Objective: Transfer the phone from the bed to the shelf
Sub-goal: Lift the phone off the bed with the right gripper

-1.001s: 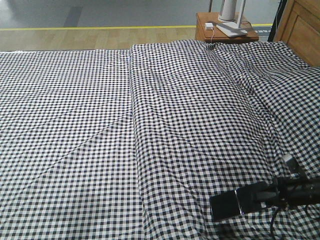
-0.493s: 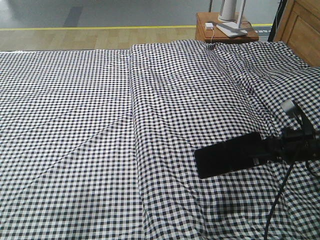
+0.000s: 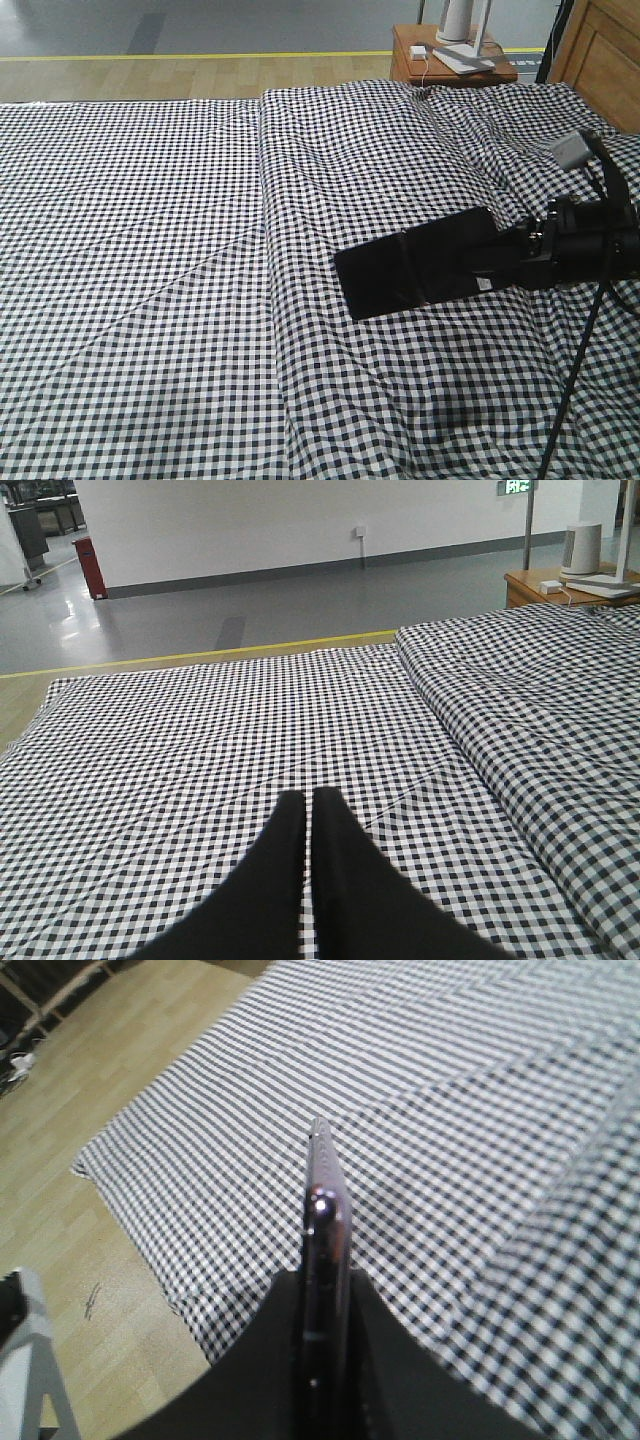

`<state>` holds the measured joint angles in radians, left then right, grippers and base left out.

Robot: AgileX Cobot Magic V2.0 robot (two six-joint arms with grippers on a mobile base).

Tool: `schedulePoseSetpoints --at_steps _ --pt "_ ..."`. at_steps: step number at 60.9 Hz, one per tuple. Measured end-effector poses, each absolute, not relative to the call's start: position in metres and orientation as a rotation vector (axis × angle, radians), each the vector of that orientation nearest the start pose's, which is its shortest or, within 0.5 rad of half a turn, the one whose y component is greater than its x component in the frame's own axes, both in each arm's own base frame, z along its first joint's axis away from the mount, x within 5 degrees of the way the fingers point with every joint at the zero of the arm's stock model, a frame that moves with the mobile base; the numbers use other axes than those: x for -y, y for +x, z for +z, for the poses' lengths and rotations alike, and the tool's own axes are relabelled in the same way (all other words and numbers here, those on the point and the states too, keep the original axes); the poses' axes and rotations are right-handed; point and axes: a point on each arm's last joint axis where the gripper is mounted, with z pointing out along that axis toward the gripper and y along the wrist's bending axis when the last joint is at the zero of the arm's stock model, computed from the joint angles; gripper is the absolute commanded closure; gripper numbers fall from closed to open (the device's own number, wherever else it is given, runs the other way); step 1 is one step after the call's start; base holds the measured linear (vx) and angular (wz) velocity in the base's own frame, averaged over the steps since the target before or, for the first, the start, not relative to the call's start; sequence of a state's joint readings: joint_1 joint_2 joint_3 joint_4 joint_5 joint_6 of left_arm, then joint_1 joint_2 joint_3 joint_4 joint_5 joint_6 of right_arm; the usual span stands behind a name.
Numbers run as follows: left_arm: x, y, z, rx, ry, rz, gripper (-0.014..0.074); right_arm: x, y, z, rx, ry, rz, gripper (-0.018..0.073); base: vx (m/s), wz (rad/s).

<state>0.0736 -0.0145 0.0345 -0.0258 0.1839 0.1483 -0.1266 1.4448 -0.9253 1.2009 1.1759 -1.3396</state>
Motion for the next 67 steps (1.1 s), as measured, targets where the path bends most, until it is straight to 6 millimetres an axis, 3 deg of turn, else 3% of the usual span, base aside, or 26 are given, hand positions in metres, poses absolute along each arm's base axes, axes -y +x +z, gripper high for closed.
schedulePoseSetpoints --at_steps 10,20,47,67 --pt "-0.004 0.056 0.186 -1.689 0.045 0.144 0.0595 -0.075 0.245 0.312 -1.963 -0.825 1.083 0.0563 0.00 0.00" --pt "-0.004 0.056 0.186 -1.689 0.045 0.144 0.0595 -0.100 0.225 0.328 -1.888 -0.892 1.165 0.0563 0.00 0.00" --pt "-0.004 0.056 0.186 -1.689 0.045 0.144 0.0595 -0.146 0.188 0.337 -1.829 -1.098 1.330 0.0561 0.00 0.00" --pt "-0.004 0.056 0.186 -1.689 0.045 0.144 0.0595 -0.151 0.183 0.337 -1.819 -1.130 1.349 0.0561 0.00 0.00"
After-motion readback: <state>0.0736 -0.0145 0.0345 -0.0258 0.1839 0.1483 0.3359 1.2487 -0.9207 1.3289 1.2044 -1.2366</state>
